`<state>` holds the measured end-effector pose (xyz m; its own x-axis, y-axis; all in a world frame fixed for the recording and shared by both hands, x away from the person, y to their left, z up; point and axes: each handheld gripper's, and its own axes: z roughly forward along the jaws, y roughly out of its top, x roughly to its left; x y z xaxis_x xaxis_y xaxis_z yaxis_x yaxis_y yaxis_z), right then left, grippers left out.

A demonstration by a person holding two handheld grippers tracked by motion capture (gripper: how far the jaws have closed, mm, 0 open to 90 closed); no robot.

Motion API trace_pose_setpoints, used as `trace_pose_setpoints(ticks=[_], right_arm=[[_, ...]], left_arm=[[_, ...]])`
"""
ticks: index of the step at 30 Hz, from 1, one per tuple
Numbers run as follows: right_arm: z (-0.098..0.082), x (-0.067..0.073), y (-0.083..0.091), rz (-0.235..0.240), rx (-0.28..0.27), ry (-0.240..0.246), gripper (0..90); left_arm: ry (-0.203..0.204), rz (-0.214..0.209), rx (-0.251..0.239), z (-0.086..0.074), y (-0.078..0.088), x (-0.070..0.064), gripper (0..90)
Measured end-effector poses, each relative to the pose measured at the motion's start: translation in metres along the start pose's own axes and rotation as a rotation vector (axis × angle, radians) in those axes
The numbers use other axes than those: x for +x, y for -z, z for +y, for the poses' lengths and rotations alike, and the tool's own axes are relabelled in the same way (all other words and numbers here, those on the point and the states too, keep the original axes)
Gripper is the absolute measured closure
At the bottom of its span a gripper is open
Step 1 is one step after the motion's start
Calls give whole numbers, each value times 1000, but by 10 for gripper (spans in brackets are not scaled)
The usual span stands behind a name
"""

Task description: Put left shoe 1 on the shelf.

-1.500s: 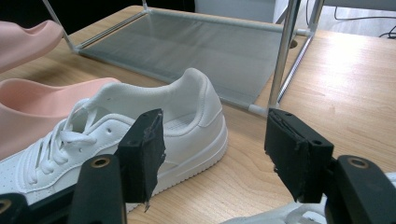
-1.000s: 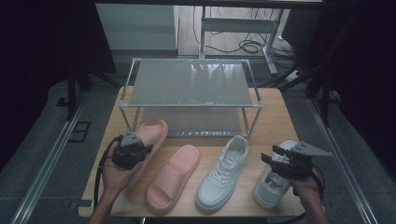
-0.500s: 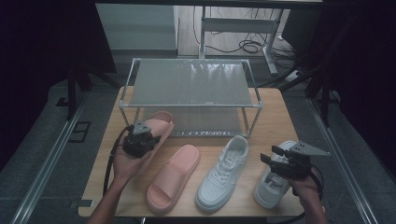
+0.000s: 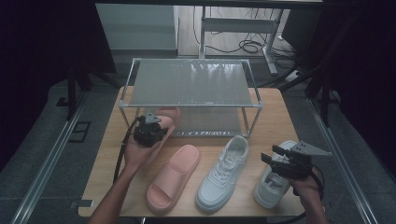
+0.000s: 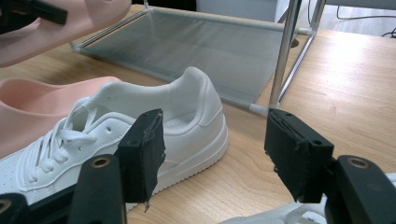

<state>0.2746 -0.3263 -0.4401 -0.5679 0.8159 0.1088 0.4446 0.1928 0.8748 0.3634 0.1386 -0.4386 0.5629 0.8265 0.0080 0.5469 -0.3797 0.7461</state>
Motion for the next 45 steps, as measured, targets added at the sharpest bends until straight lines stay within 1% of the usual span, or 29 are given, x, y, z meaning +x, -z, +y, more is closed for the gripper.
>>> trace_pose_setpoints(ticks=[4, 5, 6, 7, 10, 11, 12, 13, 14, 15, 16, 17, 18, 23, 27, 28, 29, 31, 32, 33, 34, 36, 37, 38, 39, 41, 42, 44, 45], right_arm=[[0, 0, 1, -2, -2, -2, 381], [0, 0, 1, -2, -2, -2, 381], [0, -1, 0, -2, 1, -2, 381], [0, -1, 0, -2, 0, -3, 381], [0, 0, 0, 0, 3, -2, 381], [0, 0, 0, 0, 3, -2, 381], [0, 0, -1, 2, 3, 1, 380], [0, 0, -1, 2, 3, 1, 380], [0, -1, -1, 1, 2, -2, 381], [0, -1, -1, 1, 2, -2, 381], [0, -1, -1, 1, 3, -1, 380], [0, -1, -1, 1, 3, -1, 380], [0, -1, 0, 1, -1, -4, 380], [0, -1, 0, 0, -1, -6, 380], [0, -1, 0, 0, -1, -4, 380], [0, -1, 0, 0, 0, -4, 381], [0, -1, 0, 0, 0, -4, 381], [0, -1, 0, 0, -1, -4, 380], [0, -2, 0, -2, -1, -6, 380], [0, -2, 0, -2, -1, -6, 380], [0, -2, 0, -3, -2, -4, 380], [0, -2, 0, -3, -2, -4, 380], [0, -1, 0, -1, -2, -3, 380], [0, -2, 0, -1, -2, -2, 380], [0, -2, 0, -1, -2, -3, 380], [0, -2, 1, -2, -3, -5, 380], [0, -2, 1, -3, -5, -6, 380], [0, -2, 2, -3, -7, -5, 380], [0, -2, 2, -4, -7, -4, 380]], left_arm=[[2, 5, 9, 6, -10, 1, 849], [2, 5, 9, 6, -10, 1, 849], [0, 10, 12, 8, -15, 1, 849], [0, 10, 12, 8, -15, 1, 848], [-7, 34, 17, 10, -26, -1, 848], [-7, 34, 17, 10, -26, -1, 848], [-26, 54, 26, 12, -32, -2, 848], [-26, 54, 26, 12, -32, -2, 848], [-35, 69, 29, 14, -37, -2, 848], [-35, 69, 29, 14, -37, -2, 848], [-36, 73, 33, 15, -41, -2, 848], [-36, 73, 33, 15, -41, -2, 848], [-37, 78, 34, 16, -46, -2, 848], [-31, 83, 35, 14, -54, -4, 848], [-33, 98, 37, 13, -61, -3, 848], [-34, 107, 39, 12, -65, -3, 848], [-34, 107, 39, 12, -65, -3, 847], [-50, 125, 43, 11, -71, -3, 847], [-61, 142, 33, 10, -73, -5, 845], [-61, 142, 33, 10, -73, -5, 845], [-69, 152, 33, 10, -74, -7, 845], [-70, 152, 38, 10, -76, -9, 845], [-66, 143, 48, 8, -78, -10, 842], [-78, 132, 52, 8, -79, -10, 841], [-69, 129, 51, 7, -81, -10, 840], [-67, 128, 51, 7, -82, -10, 840], [-77, 130, 69, 6, -83, -10, 839], [-65, 122, 74, 5, -86, -10, 838], [-66, 115, 77, 5, -88, -9, 838]])
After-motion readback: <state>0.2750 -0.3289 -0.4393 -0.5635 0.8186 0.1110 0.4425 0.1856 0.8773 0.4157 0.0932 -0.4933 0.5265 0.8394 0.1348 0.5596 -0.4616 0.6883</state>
